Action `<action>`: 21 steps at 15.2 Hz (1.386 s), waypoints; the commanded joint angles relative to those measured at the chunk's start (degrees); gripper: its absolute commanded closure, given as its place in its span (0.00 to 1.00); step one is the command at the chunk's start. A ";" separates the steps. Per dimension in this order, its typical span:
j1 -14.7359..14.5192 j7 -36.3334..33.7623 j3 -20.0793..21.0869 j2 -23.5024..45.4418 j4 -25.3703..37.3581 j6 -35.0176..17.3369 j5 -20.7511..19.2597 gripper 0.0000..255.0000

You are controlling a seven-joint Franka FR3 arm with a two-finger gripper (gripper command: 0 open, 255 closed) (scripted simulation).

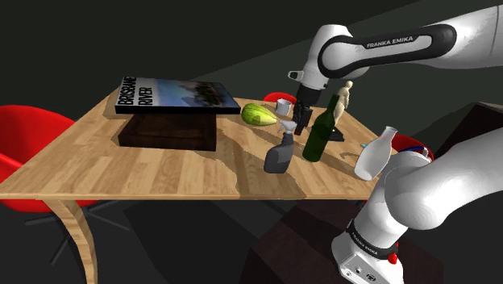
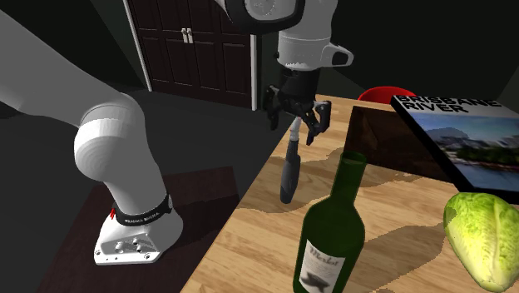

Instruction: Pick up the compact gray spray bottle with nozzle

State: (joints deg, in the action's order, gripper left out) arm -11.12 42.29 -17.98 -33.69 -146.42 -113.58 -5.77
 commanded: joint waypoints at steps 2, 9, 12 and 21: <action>0.01 0.08 -0.09 0.12 -0.22 -0.35 -0.03 1.00; 0.00 0.05 -0.06 0.09 -0.25 -0.36 -0.02 1.00; -0.03 -0.11 0.21 -0.39 0.93 1.29 0.08 1.00; -0.26 -0.54 1.21 -1.55 7.05 8.54 0.59 1.00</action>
State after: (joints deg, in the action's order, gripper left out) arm -11.37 41.71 -16.80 -35.22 -140.18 -105.87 -5.21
